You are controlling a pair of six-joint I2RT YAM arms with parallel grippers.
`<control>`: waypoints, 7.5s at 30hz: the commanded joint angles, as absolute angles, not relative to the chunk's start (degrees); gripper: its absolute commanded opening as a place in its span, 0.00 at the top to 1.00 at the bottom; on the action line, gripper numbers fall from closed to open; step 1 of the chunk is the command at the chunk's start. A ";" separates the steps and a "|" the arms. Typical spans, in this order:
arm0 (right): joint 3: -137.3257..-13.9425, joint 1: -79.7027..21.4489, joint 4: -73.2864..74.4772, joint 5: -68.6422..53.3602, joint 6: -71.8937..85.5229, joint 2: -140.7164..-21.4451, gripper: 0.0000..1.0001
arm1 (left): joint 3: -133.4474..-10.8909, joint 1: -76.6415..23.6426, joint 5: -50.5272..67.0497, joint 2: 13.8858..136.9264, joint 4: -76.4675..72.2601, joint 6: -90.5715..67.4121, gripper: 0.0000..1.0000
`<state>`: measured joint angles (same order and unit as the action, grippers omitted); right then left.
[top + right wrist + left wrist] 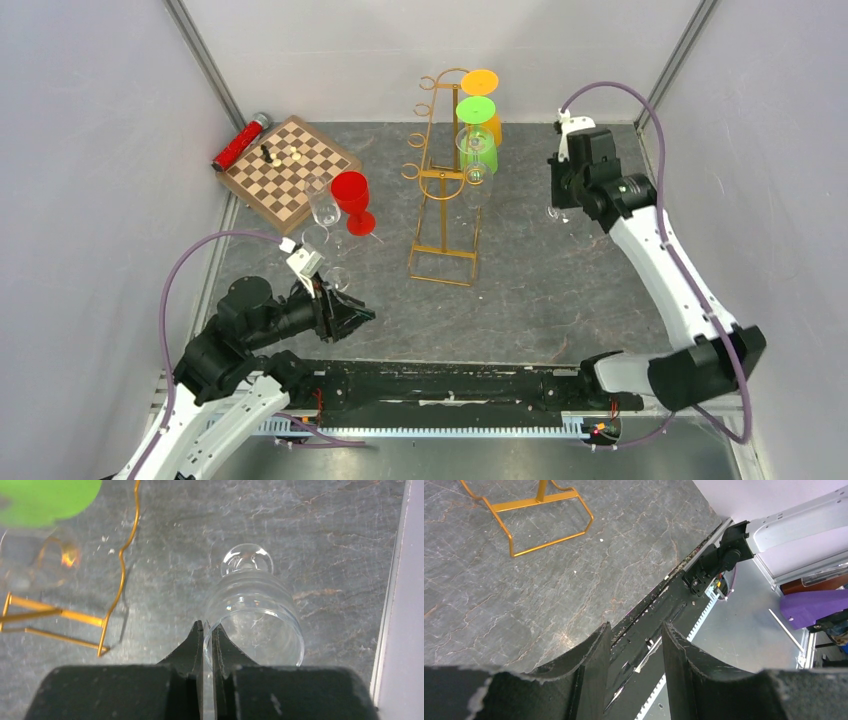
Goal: Take the wine glass off the wine glass rack
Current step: Place the wine glass at the center of the board, then pick up the wine glass from the wine rack.
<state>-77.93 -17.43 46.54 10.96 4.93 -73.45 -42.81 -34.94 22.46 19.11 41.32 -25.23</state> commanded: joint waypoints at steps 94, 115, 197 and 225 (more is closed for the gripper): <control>-82.97 0.31 15.74 -24.65 22.18 -76.30 0.26 | -42.64 -34.59 18.73 19.91 39.00 -27.61 0.51; -71.37 -8.45 0.55 -36.47 42.18 -71.88 0.31 | -42.54 -34.54 17.75 19.17 39.22 -27.86 0.51; -69.03 -13.62 -14.45 -34.48 64.75 -74.76 1.00 | -42.51 -34.53 17.01 18.27 39.29 -28.07 0.50; -63.71 -11.70 -21.38 -30.05 79.79 -72.79 1.00 | -42.63 -34.53 15.91 18.89 39.72 -28.46 0.50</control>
